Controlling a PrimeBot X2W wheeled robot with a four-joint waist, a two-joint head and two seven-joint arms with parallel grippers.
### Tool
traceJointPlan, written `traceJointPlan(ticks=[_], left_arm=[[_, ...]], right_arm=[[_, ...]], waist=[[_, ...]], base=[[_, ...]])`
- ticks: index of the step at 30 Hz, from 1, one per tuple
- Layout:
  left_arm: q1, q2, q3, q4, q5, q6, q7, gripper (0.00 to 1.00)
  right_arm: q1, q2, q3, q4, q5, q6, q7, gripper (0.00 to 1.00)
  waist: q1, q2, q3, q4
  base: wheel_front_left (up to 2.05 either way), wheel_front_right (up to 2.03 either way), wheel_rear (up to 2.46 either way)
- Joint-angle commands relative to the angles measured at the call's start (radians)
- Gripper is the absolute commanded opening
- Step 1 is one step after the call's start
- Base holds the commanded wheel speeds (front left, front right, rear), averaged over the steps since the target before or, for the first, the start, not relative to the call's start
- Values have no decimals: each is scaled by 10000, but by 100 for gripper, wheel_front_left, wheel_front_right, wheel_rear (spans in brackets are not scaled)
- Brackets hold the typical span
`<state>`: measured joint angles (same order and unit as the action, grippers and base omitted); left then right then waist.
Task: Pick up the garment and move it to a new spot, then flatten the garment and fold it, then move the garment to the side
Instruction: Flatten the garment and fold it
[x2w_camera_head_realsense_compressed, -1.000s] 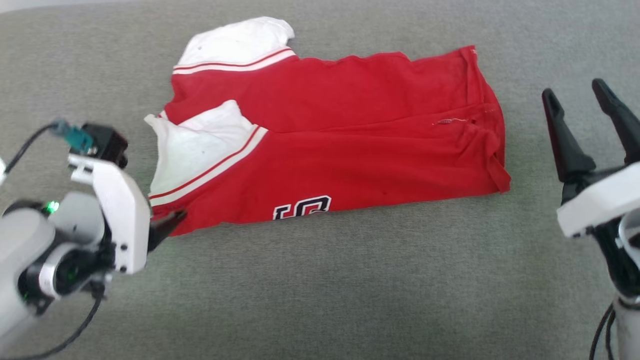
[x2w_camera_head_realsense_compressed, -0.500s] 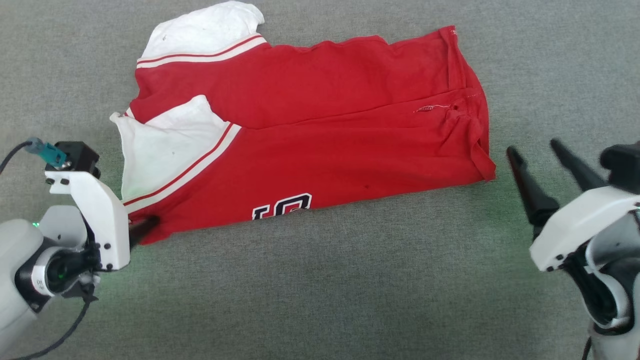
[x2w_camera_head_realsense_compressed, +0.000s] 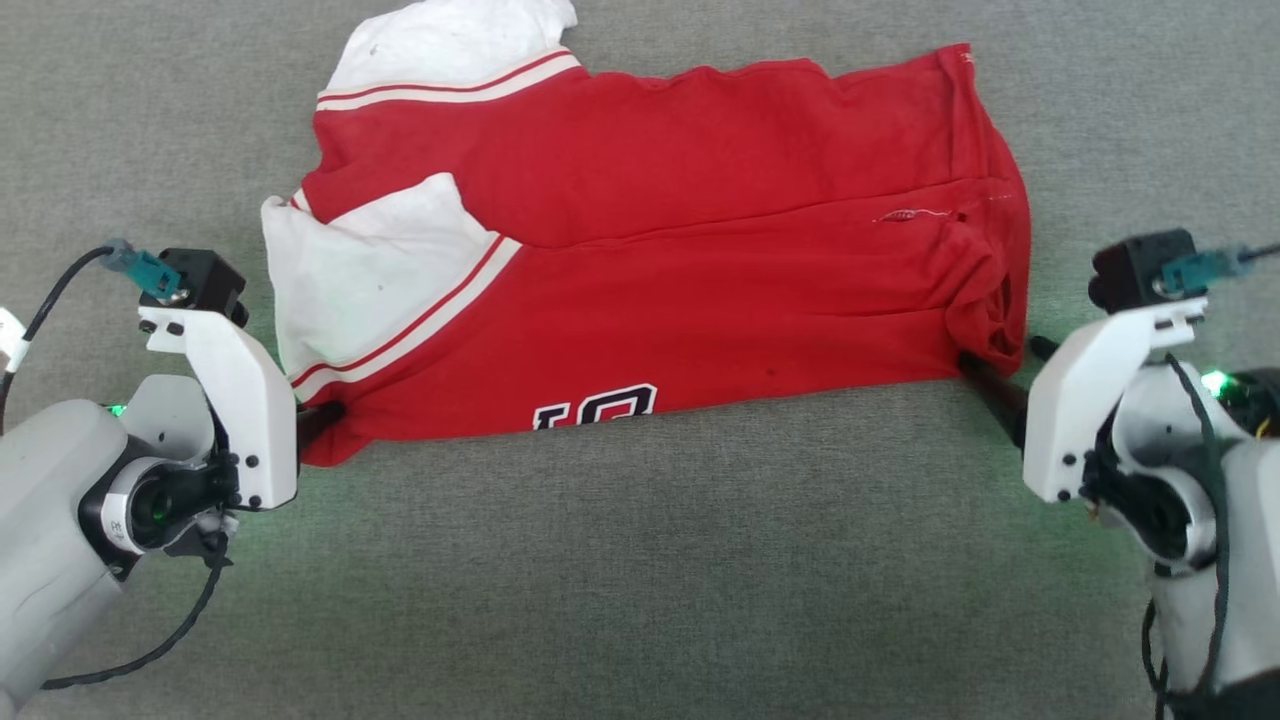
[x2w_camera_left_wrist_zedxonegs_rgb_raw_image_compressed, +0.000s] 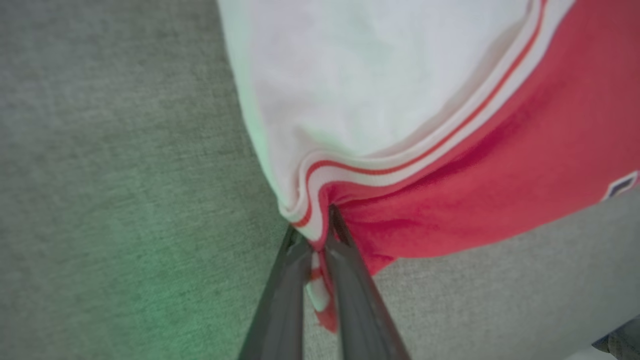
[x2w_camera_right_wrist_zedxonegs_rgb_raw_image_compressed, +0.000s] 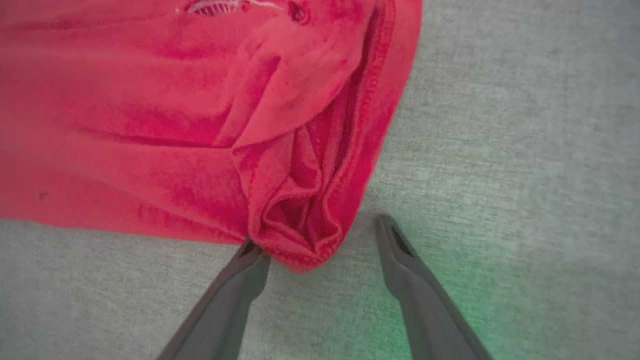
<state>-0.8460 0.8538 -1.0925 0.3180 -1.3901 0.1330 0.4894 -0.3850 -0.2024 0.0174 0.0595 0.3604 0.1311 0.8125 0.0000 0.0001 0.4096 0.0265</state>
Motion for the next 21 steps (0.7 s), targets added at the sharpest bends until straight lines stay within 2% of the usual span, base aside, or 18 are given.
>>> traceJointPlan(ticks=[1,3,4,5,6,10,12,17,21], left_arm=[[250,-483,-302,200,30,12,20,0],[223,-558,-308,299,79,-32,-7,0],[200,-614,-290,338,54,-69,-11,0],[194,-645,-284,375,35,-114,-25,0],[171,-655,-289,412,70,-113,-28,0],[136,-608,-270,480,110,-141,-85,3],[141,-489,-204,393,9,-118,-34,1],[217,255,-44,-412,-101,177,163,0],[367,872,-7,-1395,-129,623,314,0]], right_arm=[[-85,6,114,267,-43,-8,221,100],[-259,120,252,761,89,-6,638,100],[-306,65,396,1027,53,-5,949,82],[-309,-38,647,1186,41,-5,1234,15],[-307,-51,672,1298,155,-5,1381,0],[-467,-338,634,1213,428,-8,1772,0],[-499,-462,546,930,592,-6,1947,0],[-308,-970,181,-261,814,-8,2499,0],[114,-1167,-238,-1146,956,-10,3008,0]], waist=[[0,-1,23,59],[0,-1,30,127],[0,-1,33,173],[0,-1,28,209],[0,-1,28,244],[0,-1,-25,369],[0,-1,-83,417],[0,-1,-392,550],[0,-1,-598,628]], base=[[0,0,0],[0,0,0],[0,0,0],[0,0,0],[0,0,0],[0,0,0],[0,0,0],[0,0,0],[0,0,0]])
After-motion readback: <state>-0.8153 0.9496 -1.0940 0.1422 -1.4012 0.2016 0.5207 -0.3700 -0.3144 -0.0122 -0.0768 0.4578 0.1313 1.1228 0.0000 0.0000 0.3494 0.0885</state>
